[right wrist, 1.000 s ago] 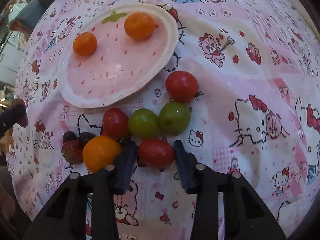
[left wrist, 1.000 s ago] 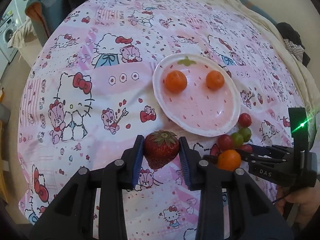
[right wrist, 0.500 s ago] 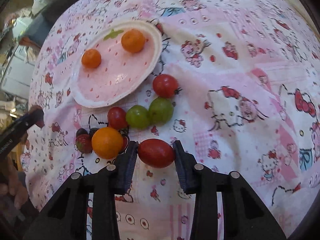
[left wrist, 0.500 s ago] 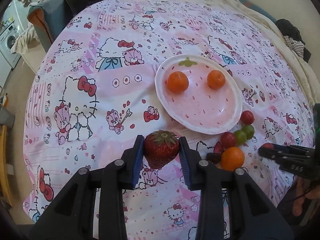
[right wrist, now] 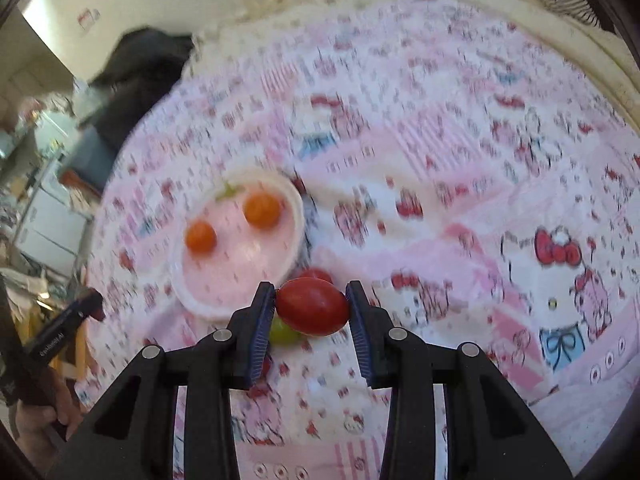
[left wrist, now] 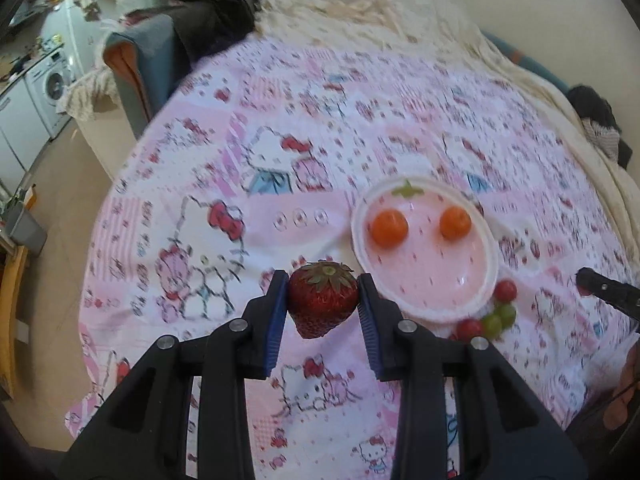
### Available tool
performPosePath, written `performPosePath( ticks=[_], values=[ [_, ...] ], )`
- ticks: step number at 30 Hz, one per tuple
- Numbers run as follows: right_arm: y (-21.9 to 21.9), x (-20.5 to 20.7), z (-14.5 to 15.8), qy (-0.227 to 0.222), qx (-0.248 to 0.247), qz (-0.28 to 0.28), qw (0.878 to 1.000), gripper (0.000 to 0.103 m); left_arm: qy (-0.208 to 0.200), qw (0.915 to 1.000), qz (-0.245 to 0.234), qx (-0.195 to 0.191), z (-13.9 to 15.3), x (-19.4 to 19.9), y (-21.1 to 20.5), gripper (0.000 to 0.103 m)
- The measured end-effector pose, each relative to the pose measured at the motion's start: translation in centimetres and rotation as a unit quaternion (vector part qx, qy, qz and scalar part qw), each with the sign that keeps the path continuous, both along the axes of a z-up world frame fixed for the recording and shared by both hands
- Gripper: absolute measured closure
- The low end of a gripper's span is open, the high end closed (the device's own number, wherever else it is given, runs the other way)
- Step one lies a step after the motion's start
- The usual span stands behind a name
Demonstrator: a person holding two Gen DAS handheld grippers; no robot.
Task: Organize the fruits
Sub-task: 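Place the strawberry on the plate with the left tool while the right tool places the tomato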
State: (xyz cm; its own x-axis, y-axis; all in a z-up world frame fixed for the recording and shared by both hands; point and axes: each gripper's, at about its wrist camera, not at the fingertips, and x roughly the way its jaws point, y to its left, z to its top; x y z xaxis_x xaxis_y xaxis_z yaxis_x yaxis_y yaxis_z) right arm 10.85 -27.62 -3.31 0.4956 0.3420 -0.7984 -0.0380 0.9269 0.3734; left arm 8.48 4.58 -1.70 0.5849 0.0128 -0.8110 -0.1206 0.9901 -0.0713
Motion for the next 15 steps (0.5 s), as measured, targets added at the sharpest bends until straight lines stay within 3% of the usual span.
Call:
performPosePath(
  ticks=[4,9,15],
  values=[
    [0.4,0.6,1.7,-0.045,0.024,0.004,0.999,0.065,-0.019,0.9997,0.01,-0.01,1.2,0.5,0.8,0.073],
    [1.8,2.6,2.7,-0.075,0.052,0.029,0.995,0.065,-0.019,0.9997,-0.011,-0.009,2.0,2.2,0.0,0.073],
    [3.7,5.4,0.6,-0.054,0.045,0.056,0.996,0.064,0.022,0.9983,-0.053,-0.009,0.0,5.1,-2.3,0.073]
  ],
)
